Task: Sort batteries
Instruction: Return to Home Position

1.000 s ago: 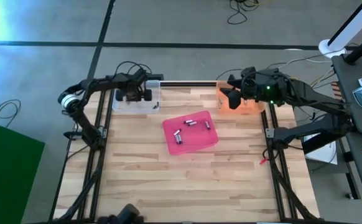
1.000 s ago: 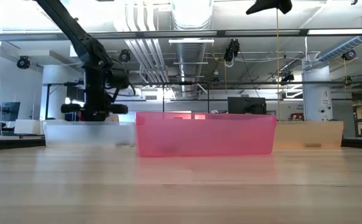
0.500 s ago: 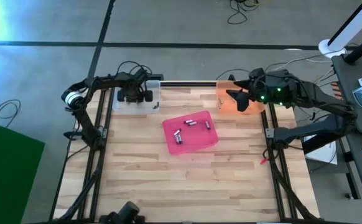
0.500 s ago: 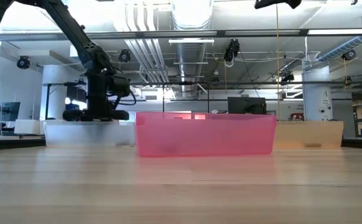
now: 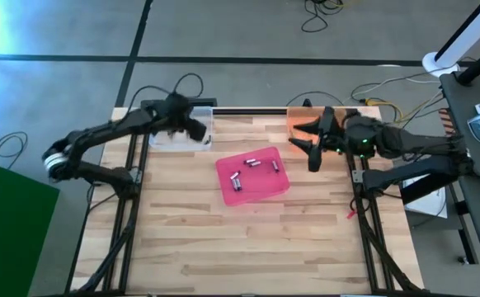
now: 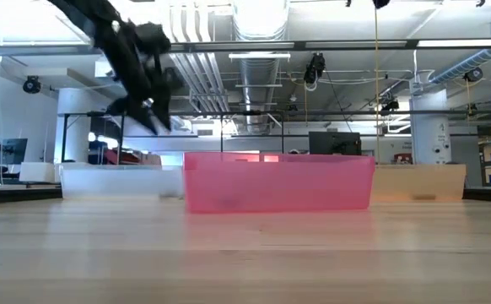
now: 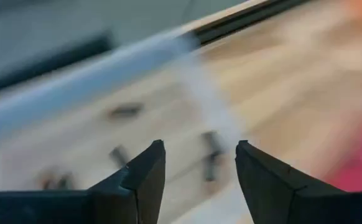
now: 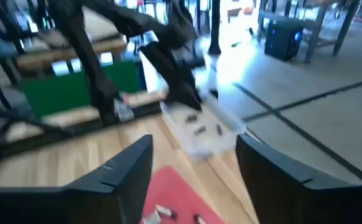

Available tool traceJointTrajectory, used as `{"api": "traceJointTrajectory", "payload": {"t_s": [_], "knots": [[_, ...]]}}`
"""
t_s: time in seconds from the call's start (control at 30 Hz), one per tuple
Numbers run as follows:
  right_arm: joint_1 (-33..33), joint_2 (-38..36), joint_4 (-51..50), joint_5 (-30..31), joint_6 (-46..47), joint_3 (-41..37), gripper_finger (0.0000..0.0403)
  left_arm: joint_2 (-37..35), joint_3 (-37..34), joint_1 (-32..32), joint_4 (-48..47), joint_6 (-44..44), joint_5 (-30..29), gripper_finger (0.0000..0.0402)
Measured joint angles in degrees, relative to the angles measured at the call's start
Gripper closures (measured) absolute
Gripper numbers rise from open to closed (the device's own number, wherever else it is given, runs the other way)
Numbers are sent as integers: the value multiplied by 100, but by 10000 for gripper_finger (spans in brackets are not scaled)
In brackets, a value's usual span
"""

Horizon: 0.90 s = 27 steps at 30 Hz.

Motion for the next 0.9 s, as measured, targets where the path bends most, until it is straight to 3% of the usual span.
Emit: {"api": "traceJointTrajectory", "payload": {"t_s": [0.17,0.37,0.47,0.53,0.67,0.77,0.9], "knots": [[18,231,-250,-315,-454,-247,239,-1060,-487,-983,554,1214,28,235],[64,723,316,-564,-500,-268,328,-2029,-945,-1924,254,1812,112,247],[179,1004,834,-567,-928,-352,380,-2262,-1144,-2241,56,3045,279,248],[230,1197,1186,-607,-1110,-426,388,-2297,-1198,-2442,-146,3548,299,248],[321,1453,2014,-592,-1291,-691,393,-2315,-1286,-2694,224,3404,506,249],[370,1496,2574,-602,-1347,-939,394,-2461,-1495,-2860,948,3635,947,249],[378,1286,2856,-705,-1366,-1349,394,-2843,-1940,-2997,2169,3401,982,249]]}}
